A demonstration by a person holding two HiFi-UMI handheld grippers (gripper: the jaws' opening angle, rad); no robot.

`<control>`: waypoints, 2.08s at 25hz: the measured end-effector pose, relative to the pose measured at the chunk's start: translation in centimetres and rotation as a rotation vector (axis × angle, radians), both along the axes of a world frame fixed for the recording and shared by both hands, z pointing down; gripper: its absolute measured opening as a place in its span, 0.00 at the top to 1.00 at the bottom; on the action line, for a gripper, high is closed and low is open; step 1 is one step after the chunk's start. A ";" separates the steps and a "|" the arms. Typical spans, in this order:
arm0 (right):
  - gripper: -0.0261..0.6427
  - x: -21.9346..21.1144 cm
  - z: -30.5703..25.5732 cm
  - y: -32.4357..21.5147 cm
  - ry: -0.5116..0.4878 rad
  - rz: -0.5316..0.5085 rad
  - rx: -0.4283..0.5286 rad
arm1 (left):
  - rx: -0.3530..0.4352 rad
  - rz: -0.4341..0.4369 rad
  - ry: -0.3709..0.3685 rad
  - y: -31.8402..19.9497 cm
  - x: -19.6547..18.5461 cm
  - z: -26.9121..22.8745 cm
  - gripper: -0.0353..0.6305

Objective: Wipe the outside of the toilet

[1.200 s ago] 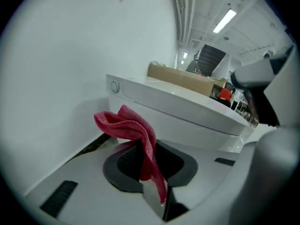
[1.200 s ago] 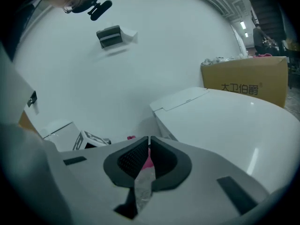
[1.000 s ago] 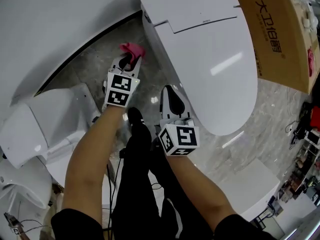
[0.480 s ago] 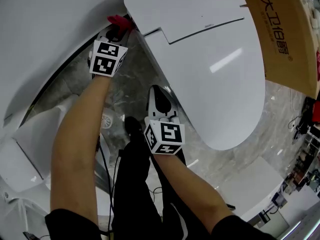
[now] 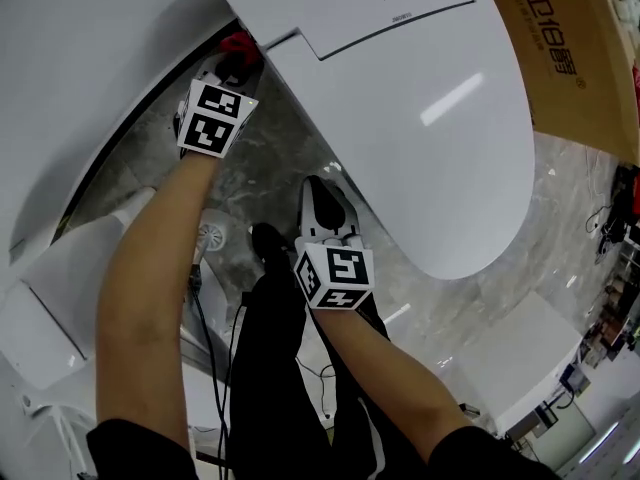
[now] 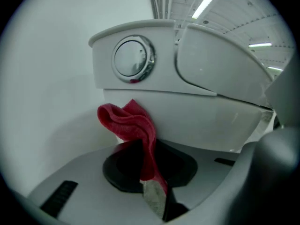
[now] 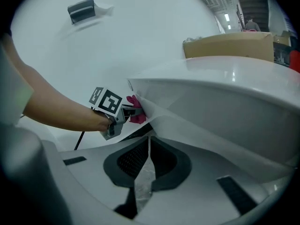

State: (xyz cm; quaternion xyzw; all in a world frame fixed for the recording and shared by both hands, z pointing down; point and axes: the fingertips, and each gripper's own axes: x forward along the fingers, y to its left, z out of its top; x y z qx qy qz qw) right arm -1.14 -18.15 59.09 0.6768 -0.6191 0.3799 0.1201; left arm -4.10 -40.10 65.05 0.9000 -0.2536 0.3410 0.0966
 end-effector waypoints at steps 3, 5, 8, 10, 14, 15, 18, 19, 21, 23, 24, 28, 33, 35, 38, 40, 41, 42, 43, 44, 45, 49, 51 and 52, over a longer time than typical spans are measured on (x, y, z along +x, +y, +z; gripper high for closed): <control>0.90 0.3 0.6 1.6 -0.009 0.019 -0.008 | 0.011 0.025 0.006 1.9 0.5 -0.1 0.84; 0.90 1.1 0.9 2.8 -0.005 0.027 -0.008 | 0.015 0.031 0.014 3.4 1.0 -0.2 0.84; 0.90 2.4 0.9 4.3 -0.009 0.048 0.012 | 0.022 0.042 0.016 5.9 1.9 -0.4 0.84; 0.90 3.3 0.8 5.6 -0.012 0.045 0.025 | 0.025 0.056 0.007 8.2 2.6 -0.3 0.84; 0.90 5.1 0.9 8.6 -0.028 0.010 0.046 | 0.031 0.039 -0.002 12.4 4.5 0.0 0.84; 0.90 5.6 0.9 9.6 -0.031 0.000 0.051 | 0.027 0.027 -0.002 13.6 4.9 0.2 0.84; 0.90 7.0 1.1 12.7 -0.030 -0.028 0.071 | 0.032 0.007 0.000 17.4 6.2 0.4 0.84; 0.90 7.3 1.3 13.8 -0.029 -0.040 0.074 | 0.037 0.009 0.002 18.7 6.7 0.3 0.84; 0.90 7.7 1.9 15.8 -0.029 -0.063 0.073 | 0.047 0.019 0.007 21.0 7.8 0.4 0.84; 0.90 8.2 2.8 17.6 -0.038 -0.069 0.059 | 0.049 0.020 0.019 23.0 8.5 0.6 0.84; 0.90 8.5 3.3 18.4 -0.041 -0.063 0.048 | 0.048 0.016 0.033 23.8 8.7 0.8 0.84; 0.90 10.1 6.3 19.4 -0.004 -0.008 0.004 | 0.081 0.021 0.121 25.2 9.2 1.0 0.84; 0.90 12.5 8.4 19.2 -0.004 0.149 0.051 | 0.106 0.065 0.132 25.6 9.4 0.9 0.84; 0.90 12.8 8.6 19.2 -0.025 0.173 0.066 | 0.092 0.088 0.128 26.5 9.6 1.1 0.84; 0.90 12.4 8.4 19.4 -0.102 0.180 0.069 | 0.068 0.243 0.087 29.3 10.7 1.5 0.84; 0.90 11.9 7.6 19.5 -0.146 0.163 0.075 | 0.059 0.328 0.050 30.6 11.1 1.6 0.84; 0.90 11.8 7.0 19.5 -0.150 0.152 0.087 | 0.059 0.352 0.036 30.9 11.2 1.6 0.84; 0.90 11.8 6.4 19.5 -0.147 0.144 0.105 | 0.063 0.369 0.026 31.2 11.2 1.6 0.84; 0.90 11.9 5.9 19.3 -0.143 0.141 0.124 | 0.069 0.381 0.019 31.3 11.3 1.5 0.84; 0.90 12.0 5.4 19.2 -0.140 0.141 0.140 | 0.072 0.390 0.015 31.4 11.5 1.5 0.84; 0.90 12.1 5.2 19.1 -0.138 0.141 0.150 | 0.071 0.401 0.013 31.7 11.7 1.5 0.84; 0.90 12.2 4.8 19.7 -0.103 0.130 0.166 | 0.042 0.472 0.010 34.0 12.8 1.5 0.84; 0.90 12.5 4.9 20.3 -0.087 0.132 0.163 | 0.031 0.507 0.017 35.3 13.4 1.5 0.84; 0.90 12.7 5.0 20.8 -0.084 0.137 0.158 | 0.028 0.532 0.015 36.1 13.7 1.6 0.84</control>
